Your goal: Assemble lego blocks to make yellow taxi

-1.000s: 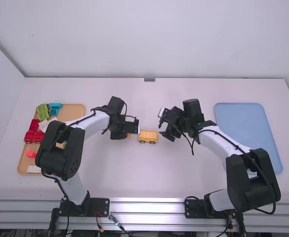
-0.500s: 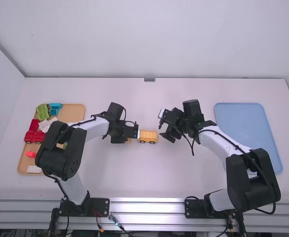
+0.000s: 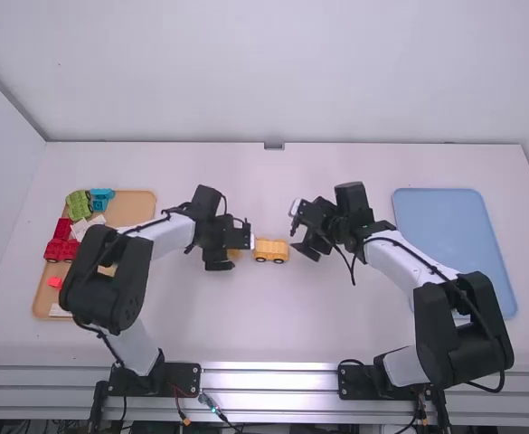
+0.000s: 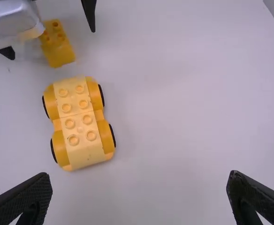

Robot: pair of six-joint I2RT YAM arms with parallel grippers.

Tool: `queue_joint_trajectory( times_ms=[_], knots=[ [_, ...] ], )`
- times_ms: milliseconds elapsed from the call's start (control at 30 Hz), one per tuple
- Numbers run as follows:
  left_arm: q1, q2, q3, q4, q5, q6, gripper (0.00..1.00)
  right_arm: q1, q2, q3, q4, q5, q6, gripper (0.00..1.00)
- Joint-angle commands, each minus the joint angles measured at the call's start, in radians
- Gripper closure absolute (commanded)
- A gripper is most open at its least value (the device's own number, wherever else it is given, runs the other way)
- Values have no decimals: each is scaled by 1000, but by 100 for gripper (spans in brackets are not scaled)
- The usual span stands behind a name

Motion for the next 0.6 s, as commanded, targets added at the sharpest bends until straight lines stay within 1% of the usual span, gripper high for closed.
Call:
queue_joint_trajectory(
  times_ms=[0,33,67,100,133,200,300,367,433,467,567],
  knots=[
    [84,-48,24,-6,217,40,1,-2,-14,-5,14,-122,-3,1],
    [116,-48,21,-7,290,63,1,-3,-7,-5,25,-151,-13,1],
    [173,-48,8,-10,422,110,1,-3,15,-5,40,-200,-41,1],
    [179,-48,7,-10,437,116,1,-3,18,-5,43,-205,-44,1],
    [226,-42,-6,-6,537,148,1,-2,47,-5,65,-238,-56,1],
    [277,-18,-14,2,645,164,1,-2,98,-5,108,-286,-55,1],
    [323,39,-13,23,729,159,1,-3,173,-4,165,-365,-54,1],
    [332,74,-13,28,768,169,1,-3,220,-5,206,-410,-54,1],
    [312,116,-13,34,776,202,1,-3,280,-5,252,-445,-55,1],
    [312,116,-13,34,776,202,1,-3,280,-5,252,-445,-55,1],
    [293,174,-14,94,765,178,1,-3,336,-5,281,-457,-54,1]
  ],
)
